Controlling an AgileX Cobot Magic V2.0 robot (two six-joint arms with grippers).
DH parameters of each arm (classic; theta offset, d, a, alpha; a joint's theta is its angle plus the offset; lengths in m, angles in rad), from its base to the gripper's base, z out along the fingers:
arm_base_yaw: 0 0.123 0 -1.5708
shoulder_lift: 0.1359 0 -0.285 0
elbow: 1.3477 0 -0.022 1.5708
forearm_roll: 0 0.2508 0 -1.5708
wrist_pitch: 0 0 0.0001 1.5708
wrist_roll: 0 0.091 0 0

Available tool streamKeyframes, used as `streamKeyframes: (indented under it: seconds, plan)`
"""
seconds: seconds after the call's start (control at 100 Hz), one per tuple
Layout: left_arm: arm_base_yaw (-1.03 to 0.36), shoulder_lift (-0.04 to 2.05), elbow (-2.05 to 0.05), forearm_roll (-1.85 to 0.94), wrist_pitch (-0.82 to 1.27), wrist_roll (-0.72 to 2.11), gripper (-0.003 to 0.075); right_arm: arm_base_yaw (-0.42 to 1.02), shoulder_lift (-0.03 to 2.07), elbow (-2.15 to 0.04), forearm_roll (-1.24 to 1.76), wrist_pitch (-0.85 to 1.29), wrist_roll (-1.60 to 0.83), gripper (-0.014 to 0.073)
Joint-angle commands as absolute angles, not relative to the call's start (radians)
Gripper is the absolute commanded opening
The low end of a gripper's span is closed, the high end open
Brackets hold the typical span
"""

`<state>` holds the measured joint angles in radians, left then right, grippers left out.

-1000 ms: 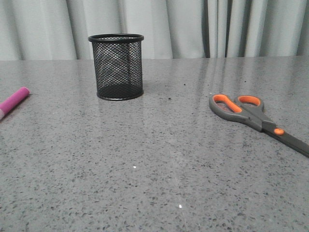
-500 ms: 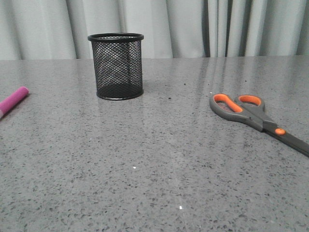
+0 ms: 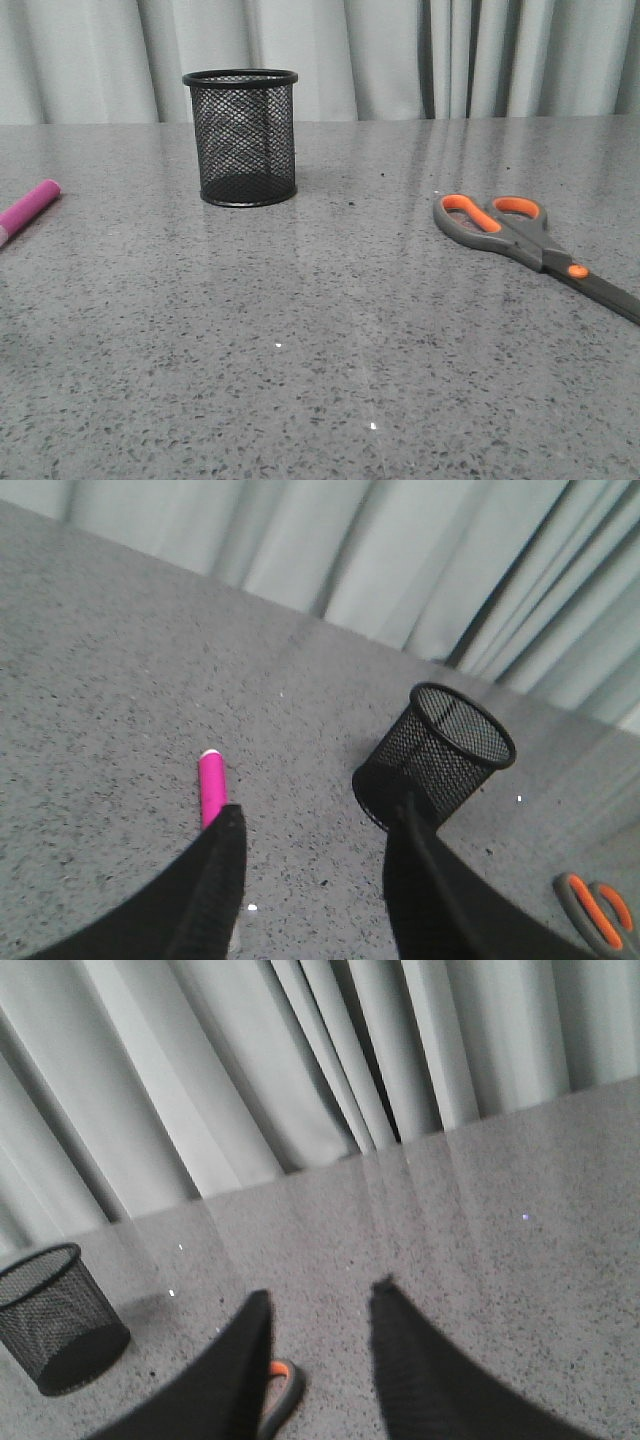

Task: Put pen and scissors into bin
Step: 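Lower the left gripper and grasp the pink marker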

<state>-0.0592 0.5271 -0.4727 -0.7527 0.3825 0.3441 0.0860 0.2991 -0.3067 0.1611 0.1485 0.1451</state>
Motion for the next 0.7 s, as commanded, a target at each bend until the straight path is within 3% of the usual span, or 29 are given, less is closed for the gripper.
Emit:
streamKeyframes:
  seconds: [0.0,0.24,0.42,0.69]
  plan:
    - [-0.060,0.658,-0.587,-0.760,0.400,0.363,0.0325,0.083,0.403,-0.407,0.147,0.154,0.142,0.0373]
    - [-0.060,0.941,-0.848,-0.604,0.616,0.241,0.0253,0.083,0.558,-0.513,0.147,0.259,0.138,0.0372]
    - [-0.079,1.135,-1.025,-0.352,0.823,0.064,0.0253,0.090,0.579,-0.529,0.147,0.255,0.138,0.0372]
    - [-0.197,1.373,-1.203,-0.185,0.962,-0.015,0.0253,0.117,0.579,-0.529,0.153,0.252,0.138,0.0372]
